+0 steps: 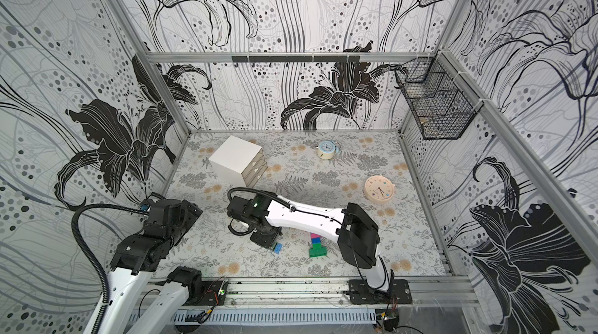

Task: Assemble the number 1 with lego
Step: Assemble the lego brick with the lego brick.

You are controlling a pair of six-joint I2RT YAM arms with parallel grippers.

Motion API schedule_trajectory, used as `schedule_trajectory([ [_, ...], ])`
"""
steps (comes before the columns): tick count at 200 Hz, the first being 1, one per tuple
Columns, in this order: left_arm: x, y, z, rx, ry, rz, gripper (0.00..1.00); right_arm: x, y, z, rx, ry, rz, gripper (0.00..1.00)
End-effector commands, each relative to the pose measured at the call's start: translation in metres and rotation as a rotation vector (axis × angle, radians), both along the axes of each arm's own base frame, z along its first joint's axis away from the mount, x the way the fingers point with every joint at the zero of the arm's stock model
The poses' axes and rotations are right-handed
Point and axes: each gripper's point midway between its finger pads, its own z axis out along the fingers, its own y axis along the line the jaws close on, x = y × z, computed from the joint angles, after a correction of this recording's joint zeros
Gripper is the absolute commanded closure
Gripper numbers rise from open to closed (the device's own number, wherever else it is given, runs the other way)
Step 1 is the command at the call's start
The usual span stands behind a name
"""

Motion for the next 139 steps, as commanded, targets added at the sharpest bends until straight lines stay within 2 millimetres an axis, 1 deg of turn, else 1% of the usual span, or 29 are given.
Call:
schedule_trajectory([
  [1,0.006,-0.002,-0.001,-0.004,-0.007,-0.014,0.13,-0.045,-0.036,-0.113,-0.222,0.279,-0.04,0.92],
  [8,0.006,-0.002,-0.001,-0.003,-0.006,-0.017,0.13,-0.038,-0.042,-0.117,-0.262,0.24,-0.046,0.92],
  [16,0.007,-0.003,-0.001,-0.004,-0.005,-0.021,0.13,-0.019,-0.058,-0.122,-0.372,0.125,-0.052,0.93],
  [22,0.006,-0.003,-0.001,-0.004,-0.003,-0.021,0.12,-0.006,-0.069,-0.12,-0.447,0.052,-0.052,0.94],
  [31,0.006,-0.004,-0.001,-0.005,-0.003,-0.025,0.12,0.003,-0.075,-0.119,-0.495,0.003,-0.049,0.94],
  [38,0.006,-0.004,-0.001,-0.004,-0.003,-0.026,0.12,-0.002,-0.07,-0.118,-0.458,0.029,-0.042,0.94],
  [49,0.006,-0.004,-0.001,-0.004,-0.005,-0.026,0.12,-0.025,-0.05,-0.12,-0.322,0.17,-0.043,0.93],
  [57,0.006,-0.003,-0.002,-0.004,-0.003,-0.025,0.12,-0.034,-0.044,-0.12,-0.276,0.22,-0.066,0.93],
  [61,0.006,-0.003,-0.001,-0.003,-0.005,-0.025,0.12,-0.032,-0.046,-0.121,-0.287,0.214,-0.076,0.94],
  [73,0.006,-0.003,-0.002,-0.003,-0.002,-0.024,0.12,-0.014,-0.068,-0.125,-0.427,0.095,-0.081,0.95],
  [79,0.005,-0.003,-0.002,-0.005,-0.003,-0.02,0.12,-0.01,-0.072,-0.125,-0.466,0.072,-0.075,0.96],
  [96,0.005,-0.004,-0.004,-0.009,-0.004,-0.023,0.12,-0.016,-0.063,-0.125,-0.408,0.105,-0.074,0.95],
  [112,0.005,-0.003,-0.003,-0.006,-0.001,-0.022,0.12,-0.013,-0.063,-0.121,-0.415,0.094,-0.081,0.94],
  [125,0.005,-0.003,-0.003,-0.004,-0.002,-0.02,0.12,-0.012,-0.057,-0.115,-0.383,0.088,-0.088,0.87],
  [139,0.005,-0.002,-0.002,-0.003,-0.005,-0.018,0.12,-0.01,-0.043,-0.102,-0.306,0.08,-0.098,0.73],
])
